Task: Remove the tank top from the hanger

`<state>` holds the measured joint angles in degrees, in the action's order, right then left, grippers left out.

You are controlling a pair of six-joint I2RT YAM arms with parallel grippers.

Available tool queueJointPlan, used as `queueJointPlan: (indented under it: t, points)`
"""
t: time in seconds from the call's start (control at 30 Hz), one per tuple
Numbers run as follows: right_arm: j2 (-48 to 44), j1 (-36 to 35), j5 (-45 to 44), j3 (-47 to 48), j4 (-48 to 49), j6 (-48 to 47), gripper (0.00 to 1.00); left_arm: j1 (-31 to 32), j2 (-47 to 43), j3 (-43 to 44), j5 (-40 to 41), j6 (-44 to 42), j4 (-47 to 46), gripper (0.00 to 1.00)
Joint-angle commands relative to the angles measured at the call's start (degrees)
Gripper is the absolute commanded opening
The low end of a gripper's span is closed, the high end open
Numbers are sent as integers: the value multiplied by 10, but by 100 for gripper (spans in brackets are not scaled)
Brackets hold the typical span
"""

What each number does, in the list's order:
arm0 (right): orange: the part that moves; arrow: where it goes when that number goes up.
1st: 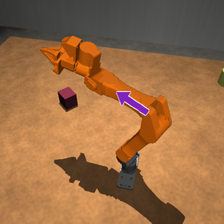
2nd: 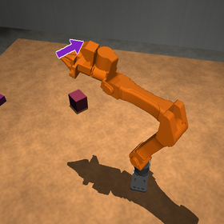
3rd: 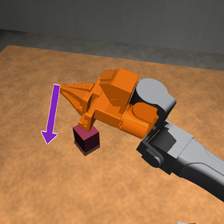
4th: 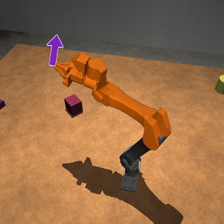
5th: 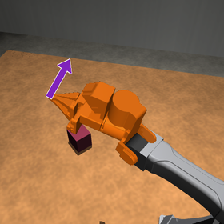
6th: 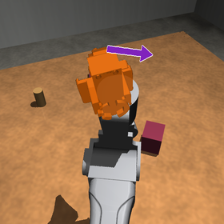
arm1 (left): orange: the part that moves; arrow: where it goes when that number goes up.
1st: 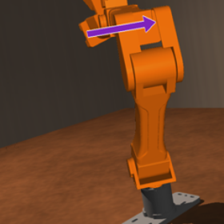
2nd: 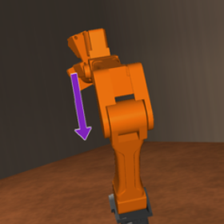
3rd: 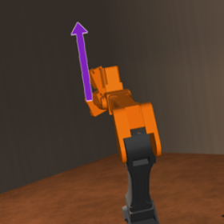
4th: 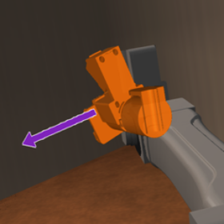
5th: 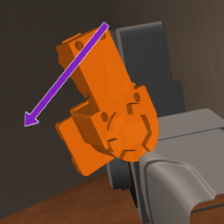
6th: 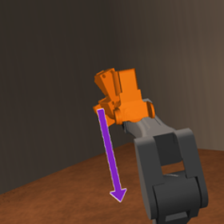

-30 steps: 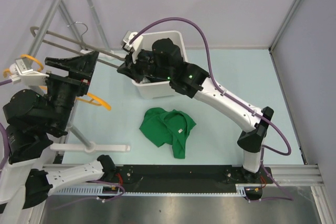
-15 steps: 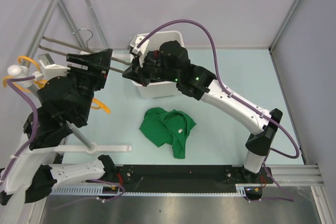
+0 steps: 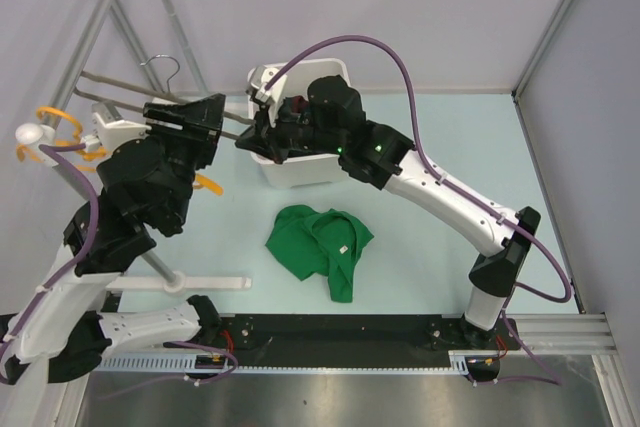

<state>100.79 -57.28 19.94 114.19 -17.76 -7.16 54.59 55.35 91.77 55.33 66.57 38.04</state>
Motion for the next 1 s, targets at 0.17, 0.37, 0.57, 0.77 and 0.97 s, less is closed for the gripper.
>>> queueJointPlan:
  t: [0.17, 0.37, 0.57, 0.77, 0.97]
  points:
    - [-54, -7, 25, 8, 63, -7, 0, -6, -2, -36, 19, 27, -20, 51]
    - [-54, -13, 18, 9, 51, -11, 0, -20, -7, -55, 4, 17, -51, 31]
    - [-51, -10, -9, 9, 43, -6, 0, -23, -2, -63, 11, 19, -79, 0]
    - [-105, -1, -169, -28, 40, 31, 69, -51, 23, -46, 26, 66, -110, 0]
    - [-205, 42, -242, -127, 39, 64, 98, -120, 71, -8, 12, 119, -112, 0]
